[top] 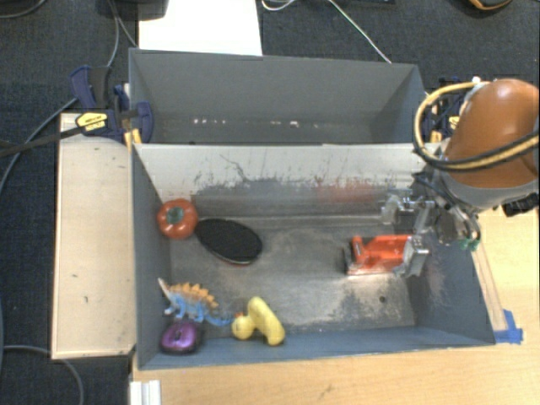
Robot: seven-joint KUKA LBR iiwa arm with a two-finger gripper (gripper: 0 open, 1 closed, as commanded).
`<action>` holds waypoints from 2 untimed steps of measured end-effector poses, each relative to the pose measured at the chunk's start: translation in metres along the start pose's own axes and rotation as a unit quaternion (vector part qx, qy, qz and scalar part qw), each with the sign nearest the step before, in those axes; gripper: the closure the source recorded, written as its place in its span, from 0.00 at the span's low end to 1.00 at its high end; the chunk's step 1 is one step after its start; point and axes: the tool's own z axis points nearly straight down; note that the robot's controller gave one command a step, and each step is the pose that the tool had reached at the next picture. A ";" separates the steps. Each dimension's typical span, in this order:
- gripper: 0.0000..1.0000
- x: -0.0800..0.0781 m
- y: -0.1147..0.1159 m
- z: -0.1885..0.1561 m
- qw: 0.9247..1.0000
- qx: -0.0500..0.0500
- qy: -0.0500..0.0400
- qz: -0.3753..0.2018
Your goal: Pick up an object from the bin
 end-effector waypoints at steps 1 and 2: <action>0.00 -0.002 0.000 -0.005 1.000 0.001 -0.004 -0.002; 0.00 -0.016 -0.019 0.124 0.996 -0.001 0.002 -0.088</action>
Offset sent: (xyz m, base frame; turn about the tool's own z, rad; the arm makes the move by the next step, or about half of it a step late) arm 0.0166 -0.0186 -0.1223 -0.1768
